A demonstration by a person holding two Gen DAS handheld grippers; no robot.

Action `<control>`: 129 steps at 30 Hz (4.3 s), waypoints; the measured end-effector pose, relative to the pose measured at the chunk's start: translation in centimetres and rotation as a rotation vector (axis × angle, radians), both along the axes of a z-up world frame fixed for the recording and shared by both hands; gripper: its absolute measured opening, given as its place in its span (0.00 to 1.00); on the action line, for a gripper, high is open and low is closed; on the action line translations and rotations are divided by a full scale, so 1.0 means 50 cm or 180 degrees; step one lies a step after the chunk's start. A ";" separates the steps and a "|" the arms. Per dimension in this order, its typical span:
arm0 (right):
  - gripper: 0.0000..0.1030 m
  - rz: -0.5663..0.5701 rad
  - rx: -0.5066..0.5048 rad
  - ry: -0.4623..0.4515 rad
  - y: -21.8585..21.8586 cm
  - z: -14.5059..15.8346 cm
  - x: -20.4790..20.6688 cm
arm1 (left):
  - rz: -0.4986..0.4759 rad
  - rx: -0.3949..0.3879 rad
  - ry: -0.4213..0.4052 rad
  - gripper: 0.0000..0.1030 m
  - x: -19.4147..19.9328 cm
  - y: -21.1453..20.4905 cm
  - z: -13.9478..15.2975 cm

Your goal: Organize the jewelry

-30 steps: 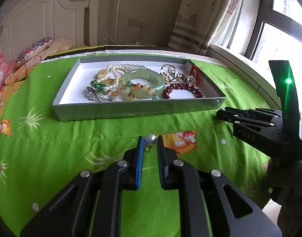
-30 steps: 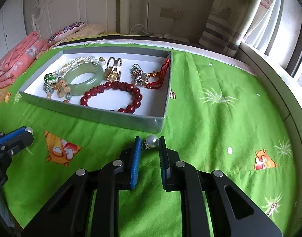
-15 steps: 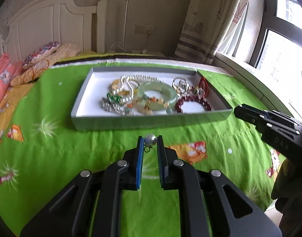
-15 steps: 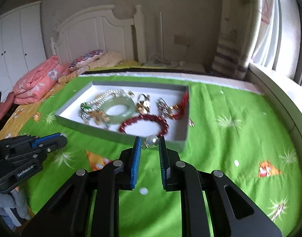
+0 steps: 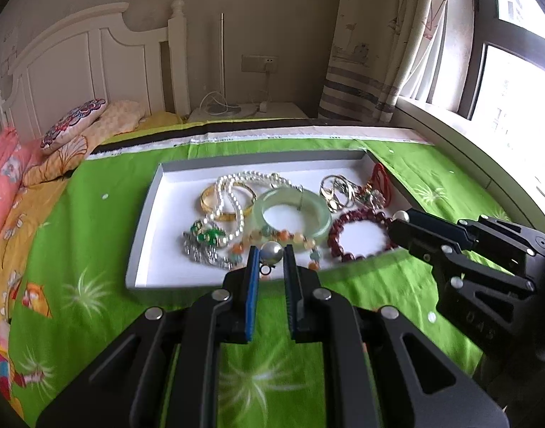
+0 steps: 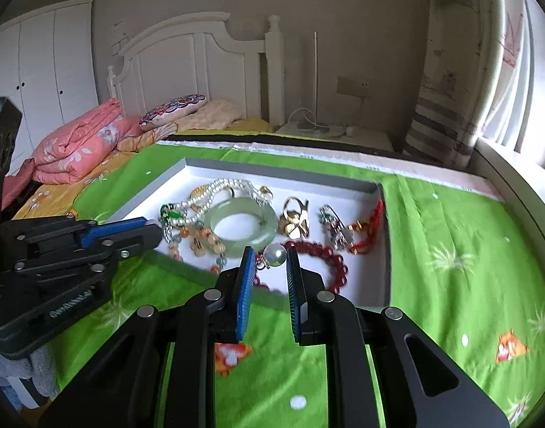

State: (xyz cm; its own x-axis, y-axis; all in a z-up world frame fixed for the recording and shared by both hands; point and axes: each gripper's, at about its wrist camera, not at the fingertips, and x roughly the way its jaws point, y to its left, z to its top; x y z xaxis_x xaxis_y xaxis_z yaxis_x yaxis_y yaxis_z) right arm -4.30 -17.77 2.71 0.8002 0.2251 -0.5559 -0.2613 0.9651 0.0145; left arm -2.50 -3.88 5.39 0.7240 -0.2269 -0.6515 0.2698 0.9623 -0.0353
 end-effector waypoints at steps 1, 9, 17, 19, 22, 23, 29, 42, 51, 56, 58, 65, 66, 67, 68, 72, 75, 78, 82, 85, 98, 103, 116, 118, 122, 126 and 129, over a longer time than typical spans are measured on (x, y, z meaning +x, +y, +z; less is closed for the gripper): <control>0.13 0.0009 0.0001 0.0003 0.002 0.000 0.007 | 0.0006 0.0014 -0.0008 0.12 0.011 -0.004 0.002; 0.13 0.0139 0.0069 0.0046 0.017 -0.002 0.059 | -0.0046 -0.0061 0.0040 0.12 0.078 -0.007 0.003; 0.13 0.0230 0.0012 0.0084 0.045 -0.010 0.078 | -0.0266 -0.0244 0.0150 0.12 0.125 -0.004 0.018; 0.13 0.0249 -0.0018 0.0100 0.052 -0.013 0.083 | -0.0267 -0.0227 0.0152 0.13 0.131 -0.008 0.017; 0.13 0.0265 -0.0064 0.0121 0.062 -0.017 0.089 | -0.0249 -0.0287 0.0195 0.12 0.145 -0.010 0.015; 0.13 0.0270 -0.0077 0.0132 0.065 -0.019 0.094 | -0.0250 -0.0309 0.0214 0.13 0.148 -0.010 0.015; 0.13 0.0302 -0.0033 0.0117 0.068 -0.018 0.102 | -0.0335 -0.0306 0.0255 0.13 0.167 -0.027 0.015; 0.20 -0.0274 0.0380 -0.0217 -0.053 0.030 0.019 | 0.0307 -0.0218 -0.0881 0.98 0.073 0.067 0.100; 0.96 -0.0534 0.0390 -0.0548 -0.085 0.031 -0.057 | 0.0725 -0.0358 -0.1010 0.98 -0.002 0.085 0.073; 0.96 -0.0510 0.0239 -0.0523 -0.059 0.024 -0.052 | 0.0747 -0.0194 -0.0761 0.98 -0.001 0.055 0.030; 0.96 -0.0487 0.0206 -0.0482 -0.051 0.014 -0.050 | 0.0639 -0.0142 -0.0727 0.98 -0.003 0.044 0.018; 0.96 -0.0608 -0.0023 -0.0358 -0.025 0.002 -0.035 | 0.0761 0.0056 -0.0399 0.98 0.014 0.044 -0.017; 0.96 -0.0638 -0.0028 -0.0322 -0.028 0.000 -0.032 | 0.0793 0.0117 -0.0367 0.98 0.016 0.042 -0.019; 0.96 -0.0656 -0.0020 -0.0289 -0.030 -0.002 -0.027 | 0.0799 0.0190 -0.0319 0.98 0.020 0.038 -0.023; 0.96 -0.0665 0.0007 -0.0258 -0.035 -0.003 -0.024 | 0.0786 0.0232 -0.0296 0.98 0.021 0.034 -0.025; 0.96 -0.0718 0.0075 -0.0205 -0.046 -0.008 -0.021 | 0.0751 0.0254 -0.0307 0.98 0.022 0.031 -0.028; 0.96 -0.0751 0.0046 -0.0151 -0.046 -0.011 -0.015 | 0.0728 0.0203 -0.0255 0.98 0.026 0.036 -0.033; 0.96 -0.0749 0.0021 -0.0128 -0.044 -0.012 -0.013 | 0.0724 0.0162 -0.0209 0.98 0.032 0.038 -0.033; 0.96 -0.0736 0.0024 -0.0123 -0.046 -0.012 -0.012 | 0.0717 0.0150 -0.0195 0.98 0.032 0.038 -0.034; 0.96 -0.0760 0.0007 -0.0072 -0.046 -0.015 -0.006 | 0.0701 0.0145 -0.0189 0.98 0.032 0.038 -0.035; 0.96 -0.0744 0.0012 -0.0051 -0.047 -0.015 -0.005 | 0.0692 0.0126 -0.0160 0.98 0.035 0.038 -0.038; 0.96 -0.0745 0.0012 -0.0055 -0.047 -0.014 -0.005 | 0.0692 0.0125 -0.0162 0.98 0.034 0.038 -0.038; 0.96 -0.0744 0.0013 -0.0053 -0.047 -0.015 -0.004 | 0.0686 0.0122 -0.0155 0.98 0.034 0.034 -0.039; 0.96 -0.0743 0.0013 -0.0052 -0.047 -0.015 -0.004 | 0.0687 0.0122 -0.0155 0.98 0.033 0.033 -0.039; 0.96 -0.0745 0.0013 -0.0053 -0.046 -0.015 -0.004 | 0.0693 0.0123 -0.0154 0.98 0.033 0.032 -0.039; 0.96 -0.0745 0.0013 -0.0054 -0.046 -0.015 -0.004 | 0.0691 0.0123 -0.0155 0.98 0.033 0.032 -0.039; 0.96 -0.0747 0.0012 -0.0055 -0.046 -0.015 -0.005 | 0.0692 0.0123 -0.0157 0.98 0.033 0.034 -0.038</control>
